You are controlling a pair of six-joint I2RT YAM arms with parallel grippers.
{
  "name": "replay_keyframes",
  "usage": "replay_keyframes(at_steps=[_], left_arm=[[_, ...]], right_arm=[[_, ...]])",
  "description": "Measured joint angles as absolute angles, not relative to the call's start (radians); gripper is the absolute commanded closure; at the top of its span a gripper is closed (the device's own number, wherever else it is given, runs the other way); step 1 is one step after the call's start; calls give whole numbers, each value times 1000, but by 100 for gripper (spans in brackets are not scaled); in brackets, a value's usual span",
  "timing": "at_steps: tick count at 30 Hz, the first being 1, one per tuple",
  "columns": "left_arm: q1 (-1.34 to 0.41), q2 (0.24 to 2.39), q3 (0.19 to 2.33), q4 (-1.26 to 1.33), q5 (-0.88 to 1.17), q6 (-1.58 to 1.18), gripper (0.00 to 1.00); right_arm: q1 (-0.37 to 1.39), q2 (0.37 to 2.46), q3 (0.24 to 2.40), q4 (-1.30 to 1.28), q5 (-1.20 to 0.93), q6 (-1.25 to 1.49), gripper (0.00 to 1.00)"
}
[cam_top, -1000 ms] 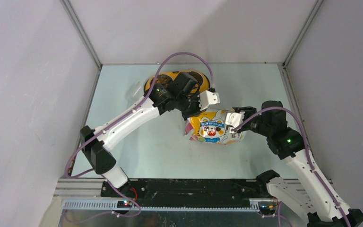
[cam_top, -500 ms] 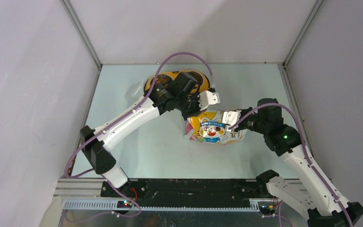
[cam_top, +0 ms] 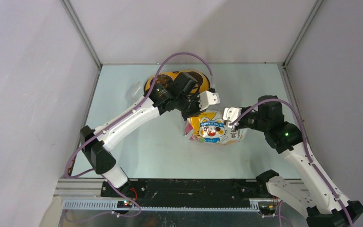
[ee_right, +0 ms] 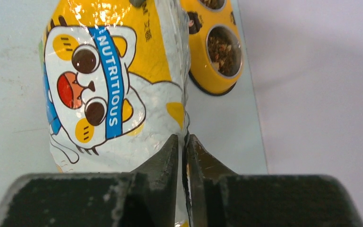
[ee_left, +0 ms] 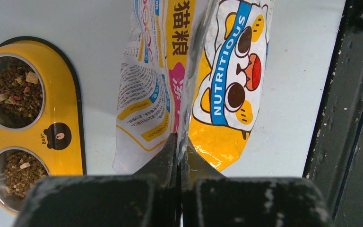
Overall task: Serve the pet food
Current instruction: Close the pet food bag at the center of the board.
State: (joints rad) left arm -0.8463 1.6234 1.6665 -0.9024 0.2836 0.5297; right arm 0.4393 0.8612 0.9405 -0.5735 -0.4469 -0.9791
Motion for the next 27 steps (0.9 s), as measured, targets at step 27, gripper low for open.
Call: replay_keyframes(at_steps=[27], left_arm=[[-853, 1623, 1669, -901, 274, 530, 100]], right_arm=[[444, 843, 940, -538, -473, -981, 76]])
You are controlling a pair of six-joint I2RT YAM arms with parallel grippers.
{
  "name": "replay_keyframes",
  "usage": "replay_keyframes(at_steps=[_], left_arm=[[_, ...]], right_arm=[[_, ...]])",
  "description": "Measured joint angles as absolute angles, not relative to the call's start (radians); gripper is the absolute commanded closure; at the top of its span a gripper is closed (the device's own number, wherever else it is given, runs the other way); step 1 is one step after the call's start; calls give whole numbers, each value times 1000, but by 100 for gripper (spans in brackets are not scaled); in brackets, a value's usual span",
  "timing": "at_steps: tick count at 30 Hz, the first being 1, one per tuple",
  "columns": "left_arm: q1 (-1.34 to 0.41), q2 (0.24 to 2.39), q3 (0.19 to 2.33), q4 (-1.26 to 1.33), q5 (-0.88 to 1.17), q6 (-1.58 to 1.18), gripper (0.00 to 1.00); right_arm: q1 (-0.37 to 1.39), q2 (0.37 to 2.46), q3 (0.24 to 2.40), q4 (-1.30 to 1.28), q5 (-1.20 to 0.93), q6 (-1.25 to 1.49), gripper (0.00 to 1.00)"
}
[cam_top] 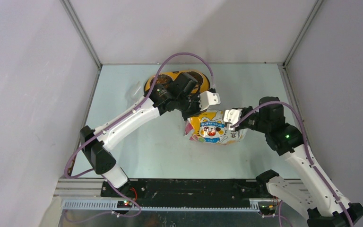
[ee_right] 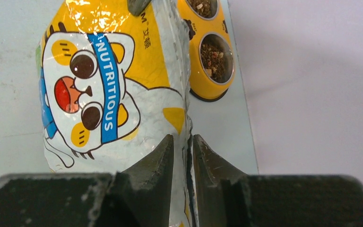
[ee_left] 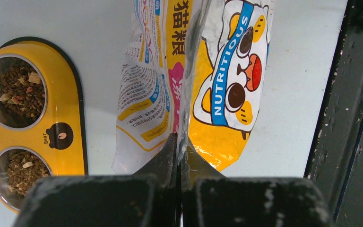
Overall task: Serve the pet food
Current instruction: Close the pet food bag at the center of the board.
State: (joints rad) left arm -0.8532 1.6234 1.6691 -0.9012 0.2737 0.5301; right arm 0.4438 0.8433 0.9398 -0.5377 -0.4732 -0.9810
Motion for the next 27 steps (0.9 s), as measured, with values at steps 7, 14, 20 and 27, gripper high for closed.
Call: replay_keyframes(at_steps=[7, 14, 20, 27], left_arm=[[-854, 1623, 1670, -902, 273, 530, 100], [-854, 1623, 1670, -902, 273, 530, 100], [-855, 1623, 1670, -901, 273, 530, 100], [-871, 1625, 1685, -879, 278, 532, 100]], right_arm=[[444, 821, 912, -537, -447, -1015, 87], [444, 813, 911, -535, -424, -1029, 100], [407, 814, 912, -539, -475, -1007, 100], [162, 953, 1073, -730, -818, -900, 100]])
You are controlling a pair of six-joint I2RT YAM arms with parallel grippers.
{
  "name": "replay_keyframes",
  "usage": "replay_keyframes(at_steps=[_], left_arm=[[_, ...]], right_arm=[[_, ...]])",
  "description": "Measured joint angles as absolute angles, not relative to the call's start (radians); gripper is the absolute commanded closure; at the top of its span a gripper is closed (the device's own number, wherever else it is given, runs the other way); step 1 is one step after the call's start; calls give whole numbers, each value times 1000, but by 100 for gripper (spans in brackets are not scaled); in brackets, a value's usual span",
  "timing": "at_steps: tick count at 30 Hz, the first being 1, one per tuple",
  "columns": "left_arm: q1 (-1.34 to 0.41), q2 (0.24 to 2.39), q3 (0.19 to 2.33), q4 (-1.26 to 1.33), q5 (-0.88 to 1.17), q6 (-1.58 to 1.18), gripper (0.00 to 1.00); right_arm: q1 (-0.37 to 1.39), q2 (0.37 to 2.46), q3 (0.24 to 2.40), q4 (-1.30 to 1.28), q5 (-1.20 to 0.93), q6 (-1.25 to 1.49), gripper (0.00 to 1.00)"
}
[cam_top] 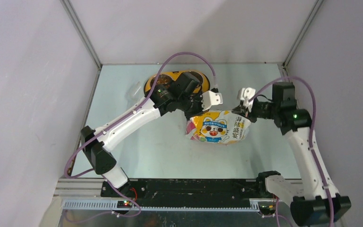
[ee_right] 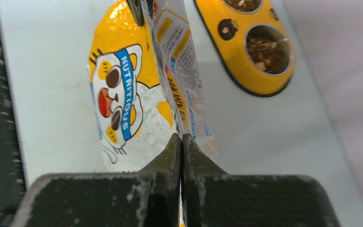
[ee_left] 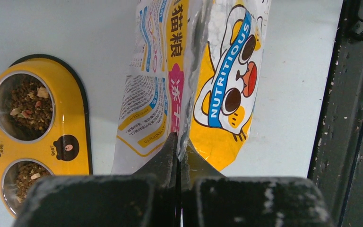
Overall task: Serve the pet food
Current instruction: Close the pet food bag at the center of the board.
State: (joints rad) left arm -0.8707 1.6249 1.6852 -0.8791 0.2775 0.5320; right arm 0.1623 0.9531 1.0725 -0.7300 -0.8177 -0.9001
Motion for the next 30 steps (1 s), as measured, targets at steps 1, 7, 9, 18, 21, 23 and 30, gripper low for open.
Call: replay_keyframes(at_steps=[1, 7, 9, 18, 21, 23, 30], left_arm=[[-871, 1625, 1685, -875, 280, 532, 100], [-871, 1625, 1685, -870, 284, 543, 100], [-870, 1623, 1683, -870, 280, 550, 100], [-867, 1617, 1672, -876, 274, 558, 100], [-867, 1614, 1670, -881, 274, 558, 100], [-867, 1614, 1670, -881, 274, 558, 100], [-867, 1614, 1670, -883, 274, 558, 100]], right_arm=[[132, 995, 1116, -783, -869, -889, 100], [68, 1198, 1332, -1052, -986, -875, 100], [65, 1256, 1392, -1118, -1001, -873, 100], [61, 1302, 1476, -1179, -999, -826, 48], [63, 1206, 1458, -1111, -955, -839, 35], [76, 1114, 1409, -1063, -915, -864, 31], [166, 857, 1196, -918, -739, -978, 31]])
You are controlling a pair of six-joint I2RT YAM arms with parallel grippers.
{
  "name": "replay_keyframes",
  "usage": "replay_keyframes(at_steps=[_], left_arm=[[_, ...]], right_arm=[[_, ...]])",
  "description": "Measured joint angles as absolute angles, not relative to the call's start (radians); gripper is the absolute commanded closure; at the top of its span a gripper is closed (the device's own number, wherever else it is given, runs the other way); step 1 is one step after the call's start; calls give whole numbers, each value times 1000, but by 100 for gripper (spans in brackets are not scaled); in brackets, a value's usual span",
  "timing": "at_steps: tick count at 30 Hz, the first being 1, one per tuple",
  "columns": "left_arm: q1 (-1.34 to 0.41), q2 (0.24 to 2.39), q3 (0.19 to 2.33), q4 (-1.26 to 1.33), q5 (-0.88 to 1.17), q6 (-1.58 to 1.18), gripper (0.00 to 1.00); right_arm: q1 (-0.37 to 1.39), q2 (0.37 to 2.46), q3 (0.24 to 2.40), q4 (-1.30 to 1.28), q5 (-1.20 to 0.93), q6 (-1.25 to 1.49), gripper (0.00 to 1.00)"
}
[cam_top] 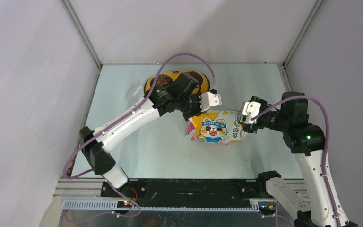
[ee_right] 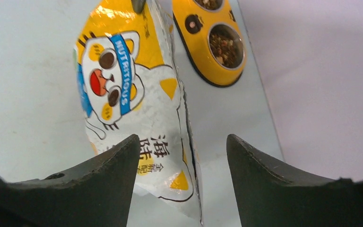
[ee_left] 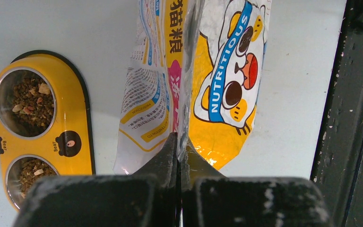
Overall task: Serve the pet food
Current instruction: Close the pet food bag at the center of the board.
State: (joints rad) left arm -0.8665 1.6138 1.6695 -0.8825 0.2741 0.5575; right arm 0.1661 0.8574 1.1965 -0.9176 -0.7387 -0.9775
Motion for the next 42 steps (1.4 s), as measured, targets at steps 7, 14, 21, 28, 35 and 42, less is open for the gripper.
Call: replay_keyframes(at_steps=[7, 14, 21, 28, 35, 42], left_arm=[[-867, 1614, 1670, -883, 274, 558, 100], [-867, 1614, 1670, -884, 273, 558, 100], [-867, 1614, 1670, -883, 273, 558, 100], [-867, 1614, 1670, -885, 273, 558, 100], [-867, 1614, 1670, -884, 279, 562, 100], [-867, 1607, 1670, -877, 263, 597, 100]], right_arm=[[234, 847, 1060, -755, -576, -1022, 49], [297, 832, 978, -664, -483, -1071, 64], [316, 805, 960, -677, -464, -1115, 86], [325, 810, 970, -701, -463, -1114, 100], [147, 1010, 1184, -935, -725, -1024, 100], [17, 1420, 1563, -1375, -986, -1056, 100]])
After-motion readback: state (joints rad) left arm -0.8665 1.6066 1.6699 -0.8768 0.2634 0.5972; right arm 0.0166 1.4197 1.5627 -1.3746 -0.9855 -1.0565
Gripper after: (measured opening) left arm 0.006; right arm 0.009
